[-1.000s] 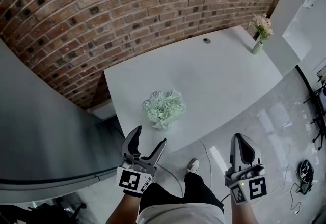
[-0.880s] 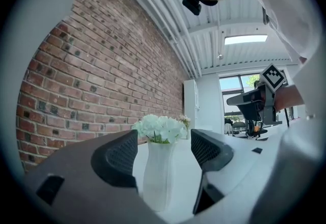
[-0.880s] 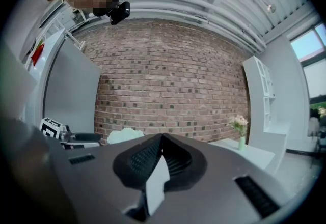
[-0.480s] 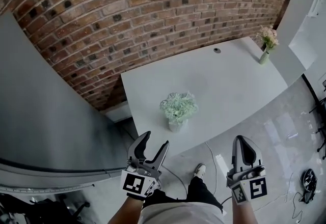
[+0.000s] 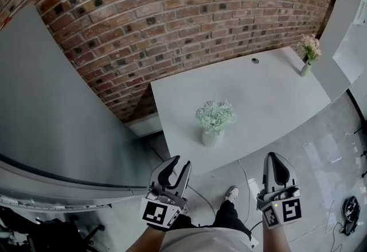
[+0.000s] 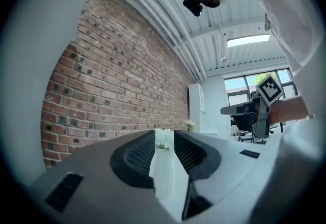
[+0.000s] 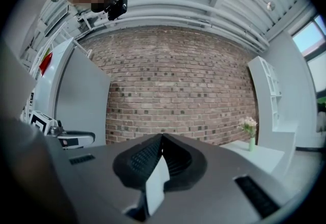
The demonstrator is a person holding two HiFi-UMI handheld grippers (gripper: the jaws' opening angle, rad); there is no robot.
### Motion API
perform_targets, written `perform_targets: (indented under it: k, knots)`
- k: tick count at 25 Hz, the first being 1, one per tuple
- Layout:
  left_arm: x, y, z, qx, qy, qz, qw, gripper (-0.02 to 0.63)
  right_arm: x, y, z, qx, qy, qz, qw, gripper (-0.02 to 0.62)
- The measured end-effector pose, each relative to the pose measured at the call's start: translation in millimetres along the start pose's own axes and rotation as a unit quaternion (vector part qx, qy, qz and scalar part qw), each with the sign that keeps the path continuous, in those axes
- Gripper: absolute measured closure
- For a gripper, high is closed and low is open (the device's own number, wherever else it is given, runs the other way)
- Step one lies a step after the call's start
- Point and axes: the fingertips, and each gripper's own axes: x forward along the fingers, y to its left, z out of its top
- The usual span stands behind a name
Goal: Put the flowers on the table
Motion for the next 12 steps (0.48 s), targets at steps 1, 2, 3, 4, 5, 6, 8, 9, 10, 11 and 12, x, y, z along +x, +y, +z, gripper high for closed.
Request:
perform_targets:
  k: [1, 2, 3, 4, 5, 6, 8, 9, 10, 11, 12]
  knots:
    - [-5.4, 3.2, 0.5, 0.0, 0.001, 0.005, 1.0, 0.496, -0.8, 3.9, -1.6, 0.001, 0.001, 0.001, 1.0, 0.58]
    - [-10.0, 5.7, 0.9, 0.001, 0.002, 0.008, 1.0, 0.509, -1.6, 7.4, -2.8, 0.002, 0.002, 0.003, 1.0, 0.58]
    - [-13.8, 7.5, 1.3, 0.001, 0.002, 0.011, 0.9999, 0.519, -2.6, 10.3, -3.4, 0.003, 0.002, 0.004, 1.0, 0.58]
    - [-17.2, 8.7, 1.7, 0.001, 0.002, 0.013, 0.9999, 0.523, -3.9, 13.1, -3.7, 0.003, 0.003, 0.005, 1.0, 0.58]
    - [-20.5, 9.6, 2.2, 0.0, 0.002, 0.015, 0.9999, 0.528, -5.3, 15.9, -3.8, 0.003, 0.003, 0.006, 1.0, 0.58]
    - [-23.9, 10.4, 3.0, -0.001, 0.002, 0.017, 0.9999, 0.532, -6.6, 18.6, -3.9, 0.004, 0.003, 0.008, 1.0, 0.58]
    - [-29.5, 11.3, 4.6, 0.0, 0.002, 0.02, 0.9998, 0.547, -8.9, 23.0, -3.7, 0.003, 0.002, 0.009, 1.0, 0.58]
    - [-31.3, 11.6, 5.1, 0.001, 0.002, 0.022, 0.9998, 0.555, -9.7, 24.6, -3.4, 0.002, 0.002, 0.01, 1.0, 0.58]
    - [-32.7, 12.0, 5.3, 0.001, 0.003, 0.024, 0.9997, 0.562, -10.5, 26.0, -3.1, 0.001, 0.001, 0.01, 1.0, 0.58]
    - [-34.0, 12.4, 5.4, 0.0, 0.005, 0.025, 0.9997, 0.57, -11.3, 27.4, -2.6, 0.0, 0.002, 0.01, 1.0, 0.58]
    - [-35.5, 13.0, 5.5, -0.002, 0.006, 0.027, 0.9996, 0.574, -12.2, 28.7, -2.2, 0.0, 0.002, 0.009, 1.0, 0.58]
